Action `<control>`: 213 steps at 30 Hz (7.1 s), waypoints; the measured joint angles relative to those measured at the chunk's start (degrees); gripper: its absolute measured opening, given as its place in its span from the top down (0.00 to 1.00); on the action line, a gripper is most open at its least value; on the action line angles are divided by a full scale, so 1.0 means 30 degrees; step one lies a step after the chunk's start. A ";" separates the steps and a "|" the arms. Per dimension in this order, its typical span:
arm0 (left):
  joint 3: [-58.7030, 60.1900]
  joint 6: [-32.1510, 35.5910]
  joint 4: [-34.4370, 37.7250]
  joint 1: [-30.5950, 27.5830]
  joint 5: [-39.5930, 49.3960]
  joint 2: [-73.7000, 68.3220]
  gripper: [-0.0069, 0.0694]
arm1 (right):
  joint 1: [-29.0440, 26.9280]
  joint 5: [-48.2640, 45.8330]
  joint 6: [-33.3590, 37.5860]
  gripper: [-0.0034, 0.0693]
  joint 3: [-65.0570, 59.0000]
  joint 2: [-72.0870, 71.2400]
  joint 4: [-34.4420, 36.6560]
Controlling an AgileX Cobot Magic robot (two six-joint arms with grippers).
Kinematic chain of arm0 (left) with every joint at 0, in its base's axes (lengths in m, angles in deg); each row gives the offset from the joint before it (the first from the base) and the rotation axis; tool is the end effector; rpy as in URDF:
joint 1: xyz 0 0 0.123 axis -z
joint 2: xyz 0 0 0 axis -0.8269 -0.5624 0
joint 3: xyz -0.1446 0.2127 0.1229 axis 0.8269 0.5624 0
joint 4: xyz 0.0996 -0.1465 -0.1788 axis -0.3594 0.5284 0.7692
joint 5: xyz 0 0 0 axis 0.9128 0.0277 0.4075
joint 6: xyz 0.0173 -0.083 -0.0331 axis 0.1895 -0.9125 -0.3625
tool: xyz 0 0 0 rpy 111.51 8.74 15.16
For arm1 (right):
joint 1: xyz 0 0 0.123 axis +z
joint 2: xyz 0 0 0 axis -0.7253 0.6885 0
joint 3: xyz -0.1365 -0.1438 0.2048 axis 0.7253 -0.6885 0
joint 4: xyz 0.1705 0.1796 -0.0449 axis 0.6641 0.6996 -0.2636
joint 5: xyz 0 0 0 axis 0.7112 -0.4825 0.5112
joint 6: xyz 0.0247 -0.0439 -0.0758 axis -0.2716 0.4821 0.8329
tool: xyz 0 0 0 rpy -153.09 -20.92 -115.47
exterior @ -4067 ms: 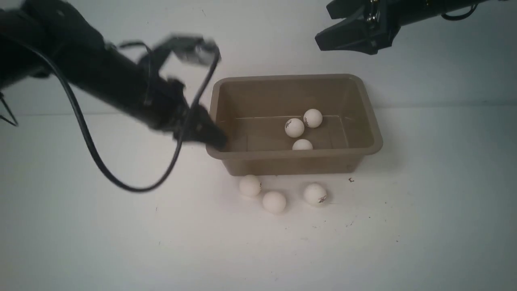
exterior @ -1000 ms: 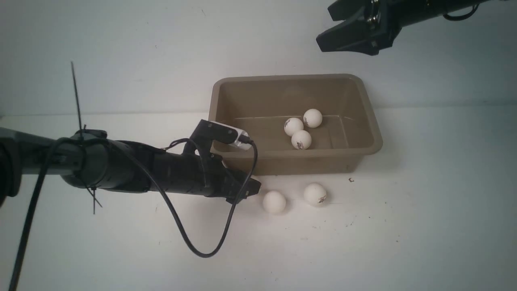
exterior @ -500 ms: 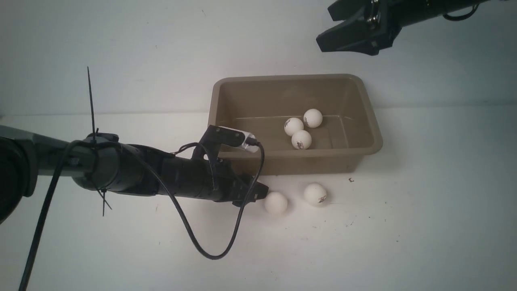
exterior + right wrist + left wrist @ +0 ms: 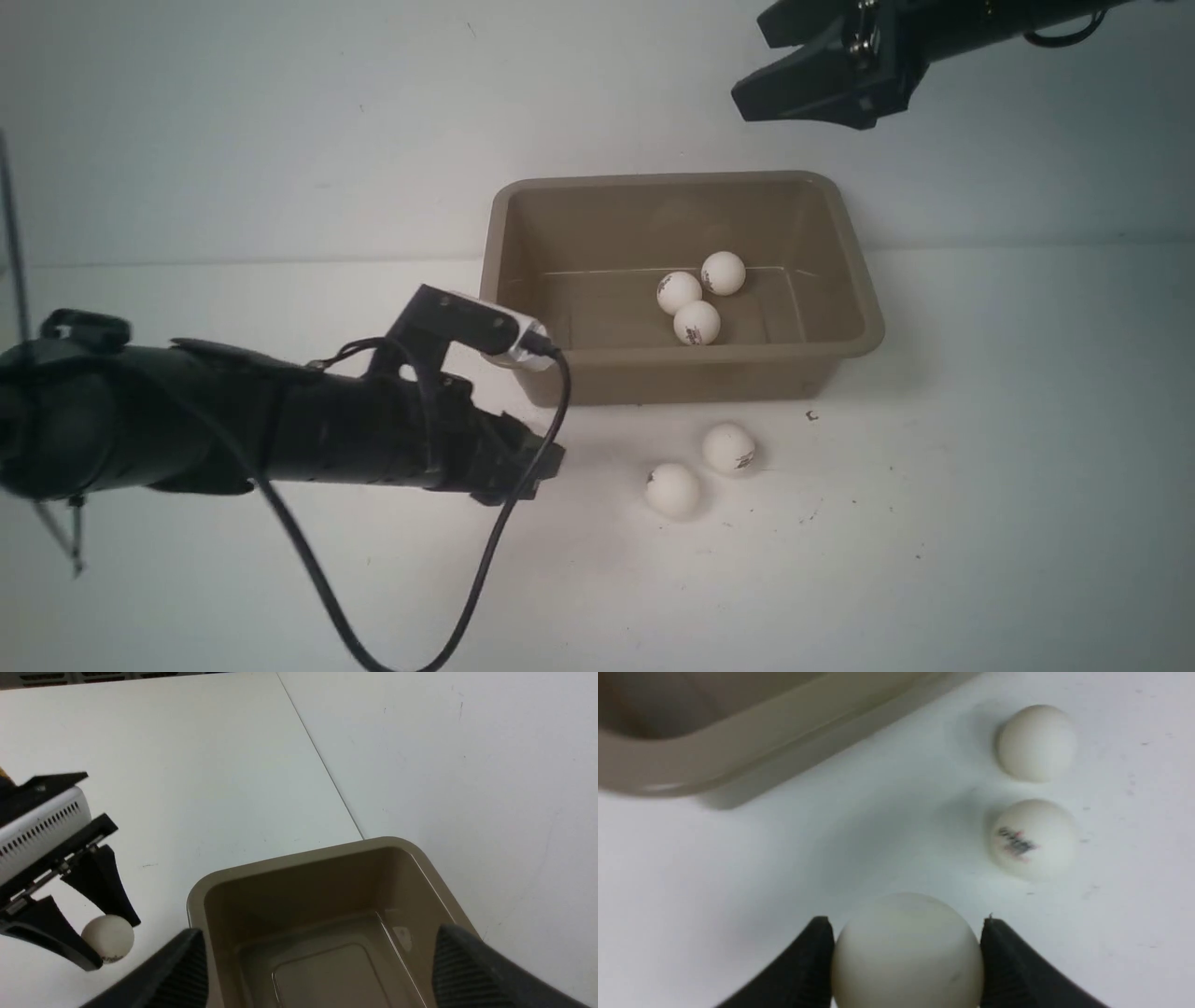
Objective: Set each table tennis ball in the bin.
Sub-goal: Use the left arm to clamp the table tennis ball closest to it, then use the left arm to put the table tennis ball into the box, then use the right arm to clamp the table tennis ball closest to it, then use the right arm to put the table tennis ball into the box, then use the right arm to clamp the table tennis ball closest to it
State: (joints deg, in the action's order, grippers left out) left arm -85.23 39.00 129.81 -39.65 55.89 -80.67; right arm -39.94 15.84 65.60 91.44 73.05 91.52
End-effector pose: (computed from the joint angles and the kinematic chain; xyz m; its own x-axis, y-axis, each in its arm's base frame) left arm 0.3070 -0.1242 0.1722 -0.6547 0.2480 -0.7140 0.5489 0.8054 -0.2236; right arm 0.4086 0.1214 0.3660 -0.0086 -0.4743 -0.8803 -0.9647 0.2356 -0.1175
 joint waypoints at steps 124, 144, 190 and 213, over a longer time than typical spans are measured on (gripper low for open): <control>-1.0127 1.1442 0.3170 0.0000 -0.9904 -0.1658 0.21 | 0.9120 0.4648 -0.2185 0.46 -0.4411 0.4766 -1.9637; -1.0127 1.1505 0.3248 0.0000 -0.9904 -0.1642 0.21 | 1.0823 0.3341 0.2440 0.46 -0.4447 -0.0505 -1.5848; -1.3007 1.2692 0.3148 -0.1919 -1.0854 -0.2066 0.28 | 0.7195 1.5724 -0.0122 0.41 -0.4419 0.2707 -1.8228; -1.4634 1.4214 0.3248 -0.2291 -1.1931 -0.1683 0.28 | 0.6918 1.7445 -0.1474 0.22 -0.4476 0.2119 -1.8075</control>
State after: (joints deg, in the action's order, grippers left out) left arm -129.13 81.64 139.55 -46.52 20.09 -85.72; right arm -19.18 68.18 61.18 78.01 79.41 37.30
